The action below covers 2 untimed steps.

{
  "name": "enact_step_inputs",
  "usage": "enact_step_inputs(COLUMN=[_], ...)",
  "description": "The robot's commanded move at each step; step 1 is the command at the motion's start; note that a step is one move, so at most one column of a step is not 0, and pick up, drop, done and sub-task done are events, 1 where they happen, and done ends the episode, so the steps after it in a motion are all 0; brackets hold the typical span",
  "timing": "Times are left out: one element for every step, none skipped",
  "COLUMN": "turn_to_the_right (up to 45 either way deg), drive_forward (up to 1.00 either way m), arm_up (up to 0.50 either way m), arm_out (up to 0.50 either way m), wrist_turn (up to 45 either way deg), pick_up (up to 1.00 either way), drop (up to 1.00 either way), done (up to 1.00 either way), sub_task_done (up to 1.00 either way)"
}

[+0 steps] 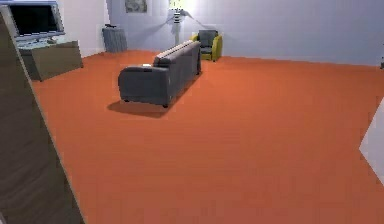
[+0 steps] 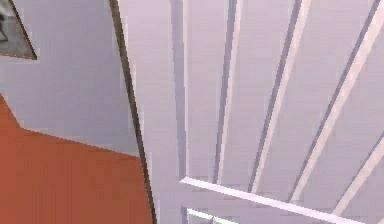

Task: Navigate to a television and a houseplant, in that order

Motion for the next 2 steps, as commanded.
enact_step_inputs(turn_to_the_right=[-9.0, 0.0], drive_forward=[0.00, 0.30], arm_up=[0.00, 0.00], arm_out=[0.00, 0.00], wrist_turn=[0.0, 0.0], pick_up=[0.00, 0.00], drop=[0.00, 0.00], done=[0.00, 0.00], sub_task_done=[0.00, 0.00])
